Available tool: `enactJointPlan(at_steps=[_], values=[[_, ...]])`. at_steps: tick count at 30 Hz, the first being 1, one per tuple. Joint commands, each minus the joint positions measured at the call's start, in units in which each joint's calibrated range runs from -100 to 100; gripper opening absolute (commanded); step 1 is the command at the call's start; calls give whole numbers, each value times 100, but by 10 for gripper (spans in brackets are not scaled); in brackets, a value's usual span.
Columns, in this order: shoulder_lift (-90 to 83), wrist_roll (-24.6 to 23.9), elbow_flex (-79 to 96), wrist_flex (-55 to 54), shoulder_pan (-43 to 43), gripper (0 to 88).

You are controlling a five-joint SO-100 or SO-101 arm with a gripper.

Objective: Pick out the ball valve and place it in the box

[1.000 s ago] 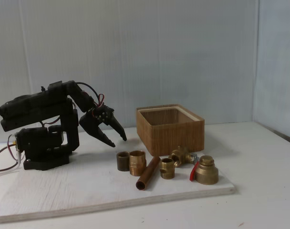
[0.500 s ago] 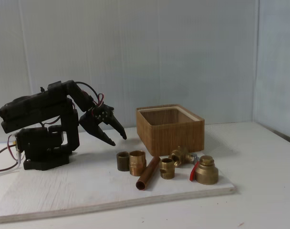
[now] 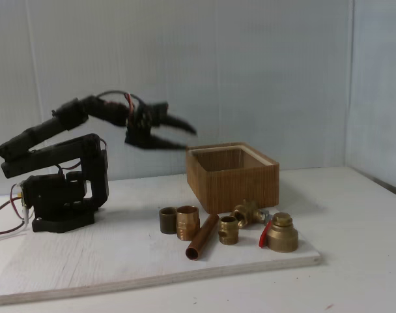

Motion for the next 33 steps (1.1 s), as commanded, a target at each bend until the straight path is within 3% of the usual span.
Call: enactJointPlan(at_steps=[1, 12, 18, 26, 33], values=[[-25, 1, -956, -127, 145, 133], [856, 17, -3619, 432, 152, 133], [3798, 187, -6236, 1147, 654, 133], [7927, 182, -10722, 3497, 1193, 133], [10072, 177, -12734, 4754, 1193, 134]])
